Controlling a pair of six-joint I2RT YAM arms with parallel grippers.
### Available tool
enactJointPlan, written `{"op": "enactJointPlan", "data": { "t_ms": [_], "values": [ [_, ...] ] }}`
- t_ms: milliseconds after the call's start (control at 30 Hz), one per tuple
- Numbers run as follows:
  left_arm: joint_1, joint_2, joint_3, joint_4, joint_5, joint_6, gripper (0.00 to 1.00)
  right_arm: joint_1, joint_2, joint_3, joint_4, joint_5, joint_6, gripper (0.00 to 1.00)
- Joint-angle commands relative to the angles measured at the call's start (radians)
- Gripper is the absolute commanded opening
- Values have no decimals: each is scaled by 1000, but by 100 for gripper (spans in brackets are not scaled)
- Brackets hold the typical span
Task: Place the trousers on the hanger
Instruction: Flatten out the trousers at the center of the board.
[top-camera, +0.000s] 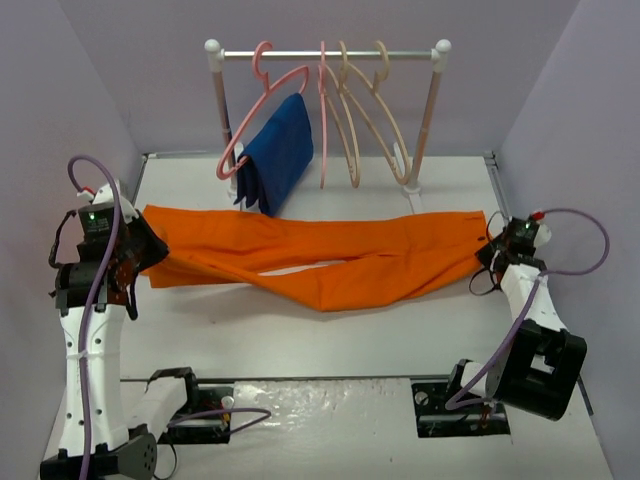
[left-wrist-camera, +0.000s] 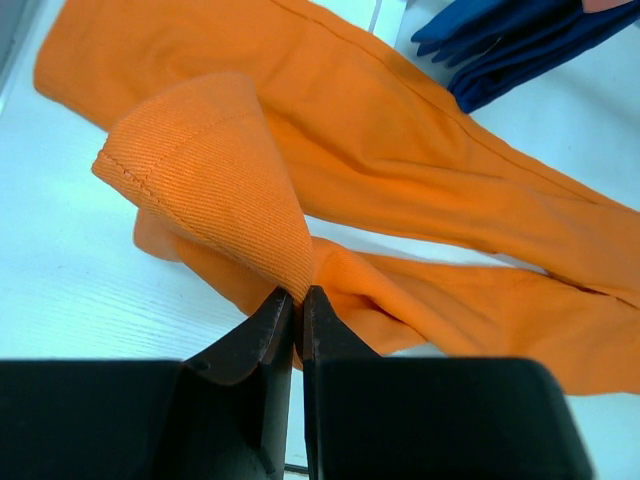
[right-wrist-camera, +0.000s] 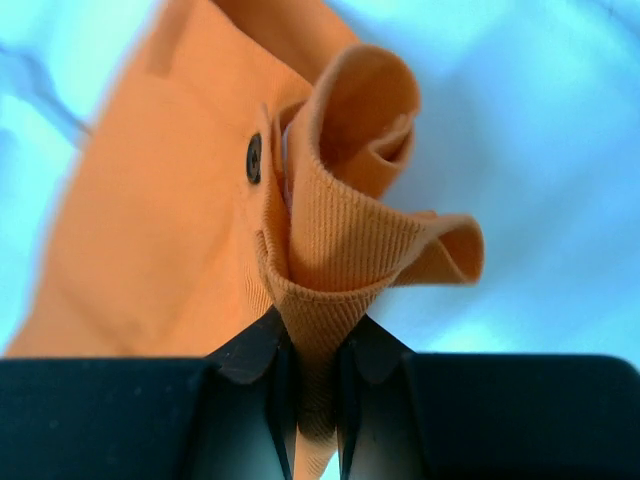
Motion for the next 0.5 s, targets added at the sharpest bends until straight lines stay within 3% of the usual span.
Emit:
{"op": "enactJointPlan", "data": {
  "t_ms": [0, 100, 300, 367, 467],
  "values": [
    [2, -8, 123, -12, -88, 46, 0, 63, -63, 352, -356, 324, -69, 0],
    [1, 3, 99, -21, -139, 59, 0, 110, 75, 484, -427, 348, -81, 0],
    [8, 57, -34, 62, -192, 44, 0, 187, 472, 741, -472, 310, -118, 14],
    [11, 85, -55, 101, -183, 35, 0, 214, 600, 817, -470, 249, -132, 23],
    [14, 138, -70, 170, -180, 20, 0, 230, 612, 855, -423, 193, -143, 41]
  ]
}}
